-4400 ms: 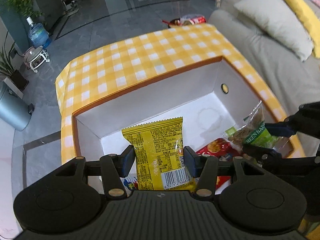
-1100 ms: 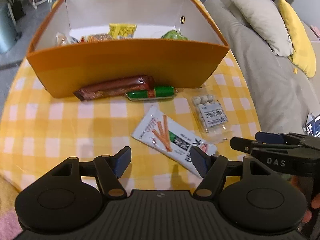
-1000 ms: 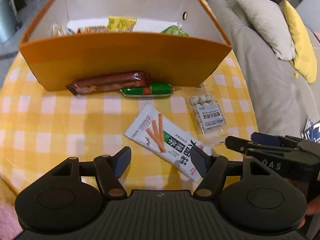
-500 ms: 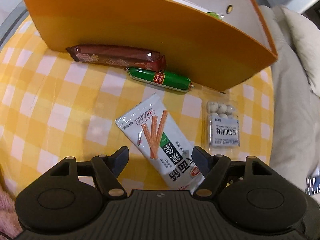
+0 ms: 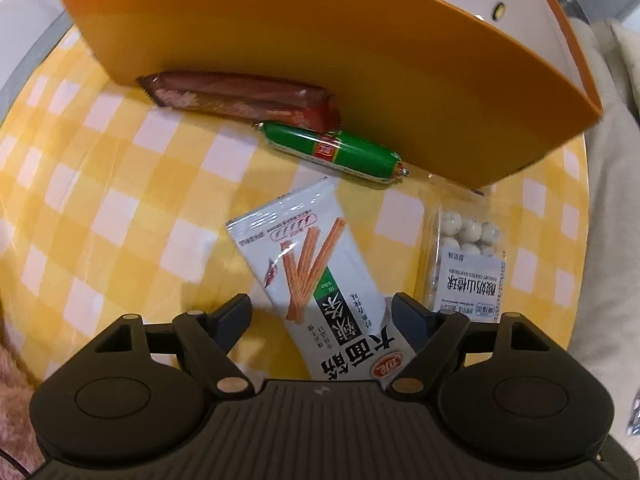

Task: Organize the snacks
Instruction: 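Move both tools toward the breadstick packet and the white-ball packet, then grasp the breadstick packet with left gripper while right grasps the white-ball packet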

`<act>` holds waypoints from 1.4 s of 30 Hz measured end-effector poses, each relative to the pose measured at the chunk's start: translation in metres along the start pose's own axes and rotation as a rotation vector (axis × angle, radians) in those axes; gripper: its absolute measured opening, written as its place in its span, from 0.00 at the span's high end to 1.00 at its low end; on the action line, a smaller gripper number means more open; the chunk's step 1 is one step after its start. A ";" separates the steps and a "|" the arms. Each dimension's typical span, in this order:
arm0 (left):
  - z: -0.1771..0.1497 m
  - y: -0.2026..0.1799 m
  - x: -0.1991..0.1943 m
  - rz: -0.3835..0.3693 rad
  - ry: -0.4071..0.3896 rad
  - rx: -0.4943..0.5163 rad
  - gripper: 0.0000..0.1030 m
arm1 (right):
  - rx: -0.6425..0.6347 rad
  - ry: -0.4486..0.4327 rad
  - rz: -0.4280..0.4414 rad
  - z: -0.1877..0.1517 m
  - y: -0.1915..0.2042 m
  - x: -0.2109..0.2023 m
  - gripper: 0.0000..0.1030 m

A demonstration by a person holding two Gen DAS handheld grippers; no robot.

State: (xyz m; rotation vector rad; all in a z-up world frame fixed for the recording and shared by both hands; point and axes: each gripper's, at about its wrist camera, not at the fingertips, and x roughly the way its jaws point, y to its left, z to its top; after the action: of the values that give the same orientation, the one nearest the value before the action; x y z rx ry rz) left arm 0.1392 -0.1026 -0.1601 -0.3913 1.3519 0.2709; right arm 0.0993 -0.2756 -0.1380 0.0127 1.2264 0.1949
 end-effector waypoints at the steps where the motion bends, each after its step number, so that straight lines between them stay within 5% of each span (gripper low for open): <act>1: 0.000 -0.003 0.001 0.013 0.003 0.033 0.09 | -0.001 0.002 0.000 0.000 0.000 0.001 0.54; 5: -0.001 -0.009 0.004 0.060 0.012 0.152 0.15 | -0.001 -0.002 -0.001 0.000 0.001 0.001 0.54; 11: 0.005 0.001 0.002 0.034 0.028 0.290 0.23 | 0.019 -0.041 0.000 -0.002 -0.001 -0.007 0.53; 15: 0.011 0.012 0.002 0.031 0.037 0.455 0.24 | 0.038 -0.097 0.024 -0.002 -0.003 -0.018 0.52; 20: 0.018 0.029 0.000 0.033 0.042 0.539 0.24 | 0.055 -0.171 0.044 0.000 -0.001 -0.026 0.46; 26: 0.014 0.041 -0.003 -0.048 -0.041 0.534 0.15 | 0.019 -0.220 0.047 0.007 0.013 -0.018 0.33; 42: 0.006 0.031 0.001 -0.010 -0.119 0.544 0.16 | 0.003 -0.173 0.026 0.022 0.024 0.021 0.32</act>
State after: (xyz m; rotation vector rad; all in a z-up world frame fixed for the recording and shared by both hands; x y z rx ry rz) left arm 0.1324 -0.0718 -0.1639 0.0739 1.2482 -0.0858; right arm 0.1232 -0.2471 -0.1476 0.0472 1.0547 0.2106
